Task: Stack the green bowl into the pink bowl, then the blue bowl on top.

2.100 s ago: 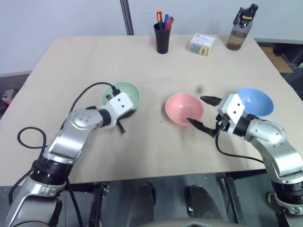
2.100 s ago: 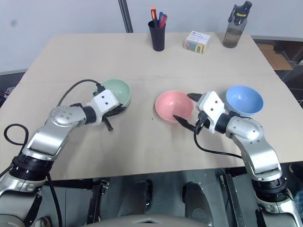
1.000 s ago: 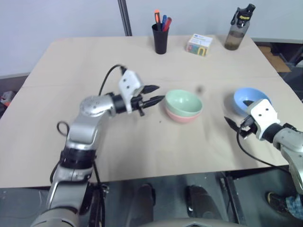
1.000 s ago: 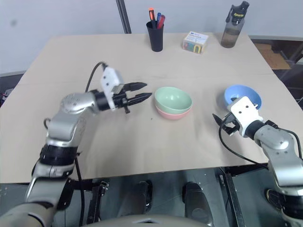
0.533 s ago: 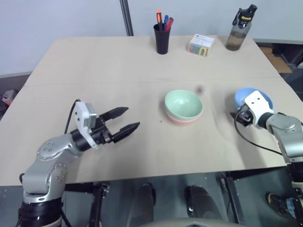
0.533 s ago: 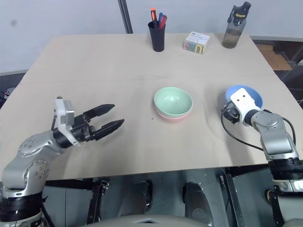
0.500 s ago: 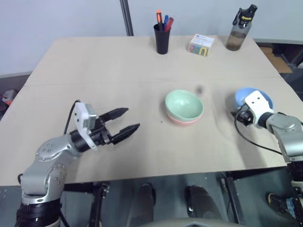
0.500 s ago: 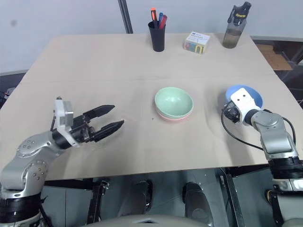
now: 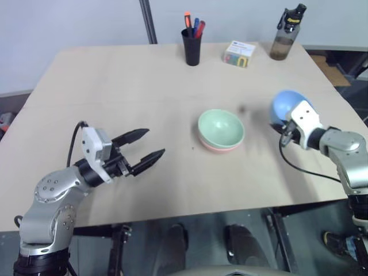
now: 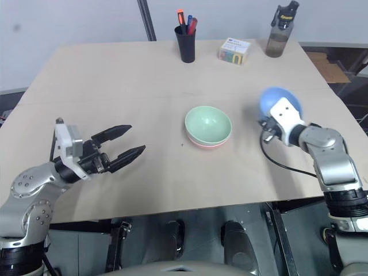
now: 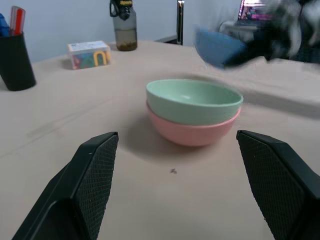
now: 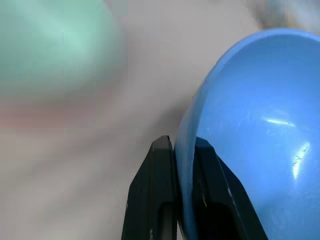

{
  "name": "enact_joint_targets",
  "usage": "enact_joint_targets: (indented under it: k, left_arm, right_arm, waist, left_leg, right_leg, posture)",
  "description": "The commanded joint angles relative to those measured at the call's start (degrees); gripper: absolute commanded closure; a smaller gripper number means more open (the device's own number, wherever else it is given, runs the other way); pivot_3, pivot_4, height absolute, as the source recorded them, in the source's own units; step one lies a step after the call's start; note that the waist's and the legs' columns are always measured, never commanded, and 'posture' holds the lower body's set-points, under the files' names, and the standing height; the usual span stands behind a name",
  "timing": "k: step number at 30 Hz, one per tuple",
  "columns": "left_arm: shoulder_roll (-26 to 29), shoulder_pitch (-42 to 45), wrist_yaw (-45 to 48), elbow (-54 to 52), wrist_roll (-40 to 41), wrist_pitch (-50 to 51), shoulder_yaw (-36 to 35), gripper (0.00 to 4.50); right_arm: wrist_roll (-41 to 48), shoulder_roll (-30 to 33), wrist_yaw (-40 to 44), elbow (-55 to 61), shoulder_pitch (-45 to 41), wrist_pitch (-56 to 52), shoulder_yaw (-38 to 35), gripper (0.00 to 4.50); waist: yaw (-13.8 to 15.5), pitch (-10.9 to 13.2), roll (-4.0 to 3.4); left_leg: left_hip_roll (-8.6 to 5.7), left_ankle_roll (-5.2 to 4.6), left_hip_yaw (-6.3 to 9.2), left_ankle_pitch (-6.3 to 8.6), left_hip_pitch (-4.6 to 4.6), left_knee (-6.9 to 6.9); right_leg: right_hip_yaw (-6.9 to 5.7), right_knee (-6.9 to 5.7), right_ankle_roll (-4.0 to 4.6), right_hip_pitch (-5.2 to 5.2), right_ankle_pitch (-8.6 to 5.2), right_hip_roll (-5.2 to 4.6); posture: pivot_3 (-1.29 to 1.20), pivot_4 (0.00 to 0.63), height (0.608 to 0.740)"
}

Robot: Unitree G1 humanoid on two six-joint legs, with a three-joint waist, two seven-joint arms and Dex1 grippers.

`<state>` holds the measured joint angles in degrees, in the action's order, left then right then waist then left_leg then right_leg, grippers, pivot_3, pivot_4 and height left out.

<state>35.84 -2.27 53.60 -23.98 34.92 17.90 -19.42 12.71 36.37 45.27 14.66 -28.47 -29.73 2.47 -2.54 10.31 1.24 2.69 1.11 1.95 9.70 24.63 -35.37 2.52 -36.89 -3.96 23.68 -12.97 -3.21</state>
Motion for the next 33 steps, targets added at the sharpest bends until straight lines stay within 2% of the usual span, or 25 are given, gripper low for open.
enact_joint_targets:
  k: [1, 2, 5, 6, 7, 10, 16, 21, 26, 33]
  left_arm:
    - [-0.03, 0.45, -0.19, -0.37, 0.80, -1.95, -0.76, 0.48]
    - [-0.03, 0.47, -0.33, -0.50, 0.89, -1.99, -0.73, 0.48]
    - [-0.14, -0.05, -1.19, -1.77, 1.27, -1.83, -0.75, 0.48]
    - [-0.26, -0.36, -2.00, -2.52, 1.02, -1.78, -0.91, 0.48]
    - [-0.22, -0.97, -2.76, -3.67, 1.73, -0.80, -1.30, 0.48]
    - [-0.01, -2.75, -4.06, -5.74, 2.61, 0.17, -1.85, 0.48]
    - [0.47, -5.62, -4.81, -6.93, 3.15, 0.13, -2.95, 0.48]
    - [3.53, -8.48, -4.45, -6.97, 2.54, 0.92, -5.47, 0.48]
    - [5.83, -10.61, -2.35, -7.74, 6.29, 2.96, -7.96, 0.48]
    - [7.74, -11.38, 0.57, -6.91, 7.42, 3.11, -8.61, 0.48]
  right_arm:
    - [3.46, -3.11, 2.27, 4.29, -2.55, -1.18, 3.85, 4.47]
    - [3.30, -4.04, 2.20, 3.77, -3.03, -1.45, 5.08, 4.47]
    - [1.92, -6.08, 2.59, 0.97, -4.22, -0.71, 8.91, 3.51]
    - [1.25, -6.24, 2.70, -0.21, -4.65, -0.10, 9.72, 2.97]
    - [0.80, -6.35, 2.43, -1.01, -4.95, 0.43, 9.71, 2.80]
    - [0.74, -5.18, 2.68, -0.54, -4.52, 1.37, 7.91, 1.76]
    - [7.75, -1.89, 5.75, 4.78, 1.79, 2.70, -0.83, 1.76]
    - [15.05, 6.03, 10.20, 7.41, 10.58, -0.27, -13.00, 1.76]
    - [17.60, 13.06, 15.39, 7.37, 22.27, 1.20, -23.71, 1.76]
    - [20.68, 14.85, 17.10, 6.65, 26.54, 1.47, -28.72, 1.76]
  waist:
    - [0.41, -0.04, 0.06]
    - [0.65, -0.06, 0.09]
    - [1.19, -0.05, 0.08]
    - [1.37, -0.05, 0.08]
    - [1.38, -0.05, 0.08]
    - [1.42, -0.03, 0.06]
    - [1.82, -0.04, 0.06]
    - [1.91, -0.04, 0.06]
    - [1.84, -0.04, 0.05]
    - [1.42, -0.05, 0.02]
  left_leg:
    - [0.02, 0.00, 0.05, 0.00, -0.01, 0.00]
    - [0.05, 0.00, 0.08, 0.00, 0.01, 0.00]
    - [0.01, 0.02, 0.02, 0.00, 0.09, -0.04]
    - [0.01, 0.02, 0.02, 0.00, 0.09, -0.04]
    - [0.01, 0.02, 0.01, 0.00, 0.09, -0.02]
    - [0.04, 0.02, 0.02, 0.00, 0.07, 0.00]
    - [0.03, 0.02, 0.01, 0.01, 0.09, 0.01]
    - [0.04, 0.02, 0.01, 0.01, 0.08, 0.02]
    - [0.04, 0.02, -0.04, 0.02, 0.06, 0.01]
    - [0.11, 0.02, -0.13, 0.02, -0.06, 0.01]
  right_leg:
    - [-0.03, 0.00, 0.01, -0.01, 0.00, 0.04]
    - [-0.06, 0.00, 0.01, -0.02, -0.01, 0.06]
    - [0.02, 0.07, 0.14, -0.01, 0.06, 0.05]
    - [0.03, 0.07, 0.14, 0.00, 0.07, 0.05]
    - [0.03, 0.07, 0.16, 0.02, 0.07, 0.05]
    - [0.02, 0.05, 0.16, 0.03, 0.08, 0.09]
    - [0.03, 0.07, 0.16, 0.03, 0.07, 0.08]
    - [0.03, 0.07, 0.12, 0.04, 0.03, 0.07]
    - [0.06, 0.11, 0.00, 0.02, -0.05, 0.05]
    - [0.11, 0.10, 0.00, 0.03, -0.04, 0.06]
  posture:
    - [0.00, 0.150, 0.740]
    - [0.00, 0.150, 0.740]
    - [0.00, 0.150, 0.740]
    - [0.00, 0.150, 0.740]
    - [0.00, 0.150, 0.740]
    - [0.00, 0.150, 0.740]
    - [0.00, 0.150, 0.740]
    - [0.00, 0.150, 0.740]
    - [0.00, 0.150, 0.740]
    - [0.00, 0.150, 0.740]
